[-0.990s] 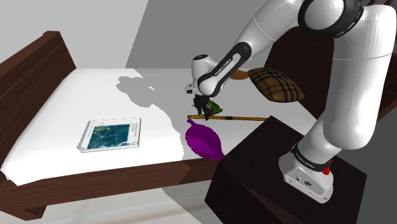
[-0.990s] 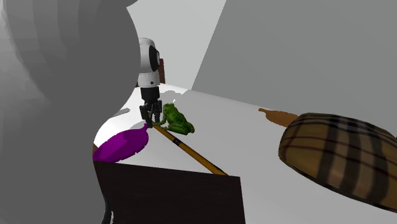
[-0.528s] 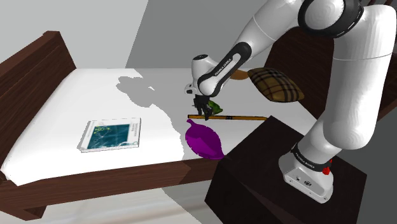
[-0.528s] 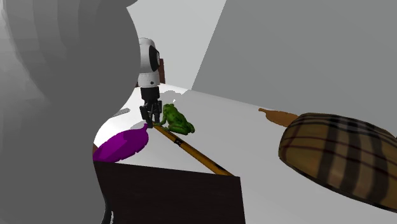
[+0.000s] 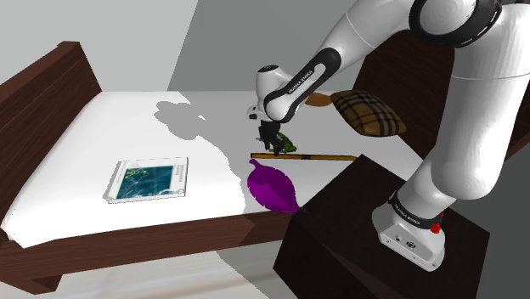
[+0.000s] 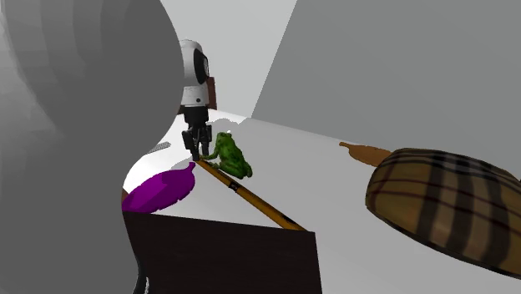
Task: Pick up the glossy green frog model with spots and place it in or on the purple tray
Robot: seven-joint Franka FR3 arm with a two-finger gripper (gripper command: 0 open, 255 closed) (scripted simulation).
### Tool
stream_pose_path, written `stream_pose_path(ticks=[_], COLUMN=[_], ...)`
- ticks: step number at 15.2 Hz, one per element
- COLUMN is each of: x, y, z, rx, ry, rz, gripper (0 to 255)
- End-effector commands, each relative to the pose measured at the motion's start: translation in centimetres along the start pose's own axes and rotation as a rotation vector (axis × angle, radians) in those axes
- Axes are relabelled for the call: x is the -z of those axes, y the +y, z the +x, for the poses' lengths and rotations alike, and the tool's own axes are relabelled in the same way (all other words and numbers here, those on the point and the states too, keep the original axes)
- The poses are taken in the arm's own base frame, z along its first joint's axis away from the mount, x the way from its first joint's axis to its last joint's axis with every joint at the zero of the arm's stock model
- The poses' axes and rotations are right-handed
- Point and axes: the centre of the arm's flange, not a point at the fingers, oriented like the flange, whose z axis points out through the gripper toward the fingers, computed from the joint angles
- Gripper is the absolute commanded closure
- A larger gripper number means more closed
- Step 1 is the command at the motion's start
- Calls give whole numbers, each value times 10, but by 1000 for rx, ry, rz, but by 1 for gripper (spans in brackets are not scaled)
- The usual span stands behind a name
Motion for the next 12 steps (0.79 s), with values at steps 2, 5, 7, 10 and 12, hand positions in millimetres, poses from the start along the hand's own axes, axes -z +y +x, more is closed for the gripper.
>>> stream_pose_path(ticks=[2,5,7,10,12], x=[16,31,42,57,68], y=[-4,-6,-8,-10,-12], z=[-2,-4,-4,-6,-7], rx=[1,1,1,1,1], ry=[0,0,0,0,0], rz=[0,0,0,0,0], gripper=[255,255,255,255,255])
